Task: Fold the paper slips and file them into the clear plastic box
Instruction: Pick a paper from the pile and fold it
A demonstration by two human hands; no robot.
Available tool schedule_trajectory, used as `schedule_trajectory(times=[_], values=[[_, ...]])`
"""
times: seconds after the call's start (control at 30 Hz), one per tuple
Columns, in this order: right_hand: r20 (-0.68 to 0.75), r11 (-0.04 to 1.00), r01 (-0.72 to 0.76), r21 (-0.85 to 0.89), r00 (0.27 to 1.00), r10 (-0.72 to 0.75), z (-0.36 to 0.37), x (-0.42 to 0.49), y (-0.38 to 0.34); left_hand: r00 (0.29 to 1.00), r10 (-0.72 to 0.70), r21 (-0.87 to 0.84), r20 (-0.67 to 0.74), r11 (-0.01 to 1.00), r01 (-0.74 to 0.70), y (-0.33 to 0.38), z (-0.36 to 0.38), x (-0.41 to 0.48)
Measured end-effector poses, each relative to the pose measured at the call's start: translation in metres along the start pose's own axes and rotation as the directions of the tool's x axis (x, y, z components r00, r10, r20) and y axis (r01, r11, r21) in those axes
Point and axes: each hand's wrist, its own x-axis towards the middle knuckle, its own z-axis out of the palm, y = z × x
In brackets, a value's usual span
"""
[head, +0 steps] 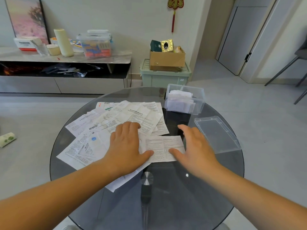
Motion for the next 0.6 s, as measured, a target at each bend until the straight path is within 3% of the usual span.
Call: schedule_trajectory(times=[0.1,0.17,0.3,0.43,0.6], values=[[-0.029,0.995,0.100,-0.031,0.994,-0.101,0.006,-0.003,0.006,0.969,0.243,-0.005,0.052,0.970,-0.243,-0.001,0.001,-0.003],[-0.067,0.982,0.177,-0.064,0.981,-0.181,0.010,-0.005,0.010,0.937,0.327,0.015,0.122,0.943,-0.331,-0.002,0.001,-0.004],[-0.026,0.949,0.299,-0.103,0.953,-0.303,0.017,-0.011,0.008,0.916,0.336,0.005,0.222,0.939,-0.345,0.000,0.001,-0.006],[0.047,0.955,0.276,-0.104,0.961,-0.273,0.018,-0.012,0.004,0.917,0.310,-0.012,0.252,0.948,-0.318,-0.001,-0.003,-0.004],[0.007,0.927,0.328,-0.180,0.943,-0.333,0.007,-0.016,0.023,0.907,0.324,0.002,0.271,0.942,-0.337,0.000,-0.004,-0.006]])
